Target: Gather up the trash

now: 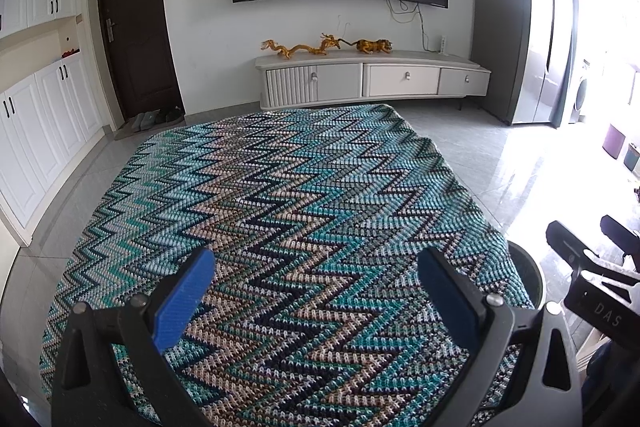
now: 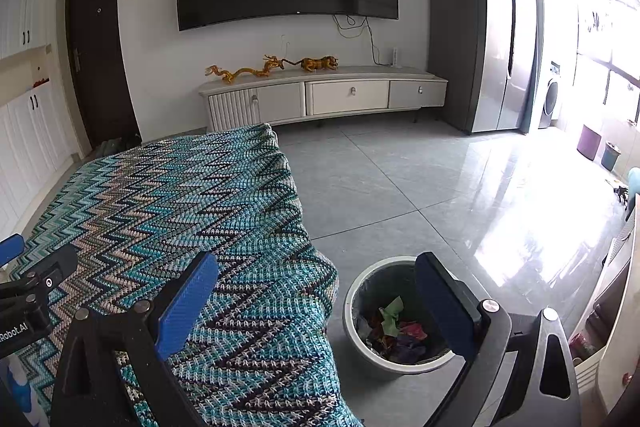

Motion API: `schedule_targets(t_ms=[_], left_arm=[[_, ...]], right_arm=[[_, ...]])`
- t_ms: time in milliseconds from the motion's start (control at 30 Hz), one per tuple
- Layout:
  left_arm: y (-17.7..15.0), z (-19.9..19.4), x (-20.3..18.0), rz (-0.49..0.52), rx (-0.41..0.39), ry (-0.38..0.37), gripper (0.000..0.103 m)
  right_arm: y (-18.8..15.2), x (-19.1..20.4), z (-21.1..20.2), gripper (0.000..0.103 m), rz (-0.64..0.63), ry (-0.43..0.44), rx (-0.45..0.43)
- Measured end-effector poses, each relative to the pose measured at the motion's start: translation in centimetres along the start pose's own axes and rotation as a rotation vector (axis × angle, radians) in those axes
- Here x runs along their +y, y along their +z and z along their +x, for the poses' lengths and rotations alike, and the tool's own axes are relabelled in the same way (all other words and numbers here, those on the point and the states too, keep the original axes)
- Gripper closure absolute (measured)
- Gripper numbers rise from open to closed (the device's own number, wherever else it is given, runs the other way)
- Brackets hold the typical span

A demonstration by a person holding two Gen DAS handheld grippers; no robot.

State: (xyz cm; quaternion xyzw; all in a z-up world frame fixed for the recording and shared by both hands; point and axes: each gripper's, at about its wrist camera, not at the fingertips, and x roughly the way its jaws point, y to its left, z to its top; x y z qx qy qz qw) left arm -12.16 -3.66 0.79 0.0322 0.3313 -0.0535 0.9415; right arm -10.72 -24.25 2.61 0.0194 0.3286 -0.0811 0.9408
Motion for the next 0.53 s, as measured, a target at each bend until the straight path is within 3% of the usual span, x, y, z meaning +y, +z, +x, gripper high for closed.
schedule_targets(t_ms=[533], left_arm=[[0.1,0.11,0.17,-0.013,0.005,0.009,0.001]], right_arm=[[-0.11,0.2,-0.15,0.004,0.002,-0.009,0.004]])
